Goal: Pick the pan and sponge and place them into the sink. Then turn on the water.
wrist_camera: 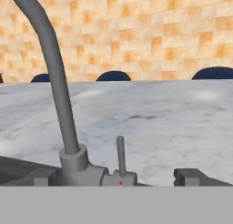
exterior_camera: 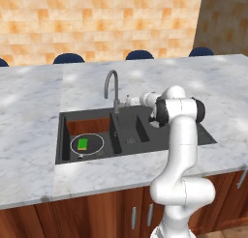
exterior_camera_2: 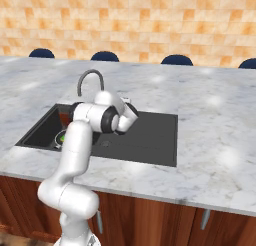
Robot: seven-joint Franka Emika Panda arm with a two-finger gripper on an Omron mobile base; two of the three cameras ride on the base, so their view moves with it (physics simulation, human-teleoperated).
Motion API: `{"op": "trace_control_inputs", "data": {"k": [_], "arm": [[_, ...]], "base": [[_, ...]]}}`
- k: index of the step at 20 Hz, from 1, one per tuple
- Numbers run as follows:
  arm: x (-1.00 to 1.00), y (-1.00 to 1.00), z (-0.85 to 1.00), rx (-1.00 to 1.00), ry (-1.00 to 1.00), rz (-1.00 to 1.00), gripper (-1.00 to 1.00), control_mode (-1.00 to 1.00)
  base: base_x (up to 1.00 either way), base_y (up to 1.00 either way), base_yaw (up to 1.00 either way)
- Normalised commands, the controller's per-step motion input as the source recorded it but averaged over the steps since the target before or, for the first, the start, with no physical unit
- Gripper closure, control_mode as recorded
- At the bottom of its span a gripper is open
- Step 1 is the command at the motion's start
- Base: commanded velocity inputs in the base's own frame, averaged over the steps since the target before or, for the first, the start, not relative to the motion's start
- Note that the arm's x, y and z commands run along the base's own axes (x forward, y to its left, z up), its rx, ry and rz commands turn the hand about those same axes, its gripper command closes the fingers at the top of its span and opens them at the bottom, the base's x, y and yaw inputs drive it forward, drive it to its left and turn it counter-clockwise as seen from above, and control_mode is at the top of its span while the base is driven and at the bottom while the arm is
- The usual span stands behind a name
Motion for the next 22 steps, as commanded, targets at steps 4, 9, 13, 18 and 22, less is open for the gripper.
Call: {"op": "trace_control_inputs", "data": {"k": [4, 9, 13, 18, 22], "arm": [[0.38, -0.02, -0.16, 0.02, 0.05, 0.06, -1.00, -1.00], [0.31, -0.07, -0.10, 0.01, 0.07, 0.03, -1.00, -1.00], [0.33, -0.08, -0.03, 0.01, 0.05, 0.00, -1.00, -1.00], [0.32, -0.01, -0.01, 0.01, 0.03, 0.00, -1.00, -1.00], [0.38, -0.01, -0.09, 0.00, 0.04, 0.00, -1.00, -1.00]], "base": [[0.00, 0.00, 0.00], [0.00, 0.00, 0.00], [0.00, 0.00, 0.00], [0.00, 0.00, 0.00], [0.00, 0.00, 0.00]]}}
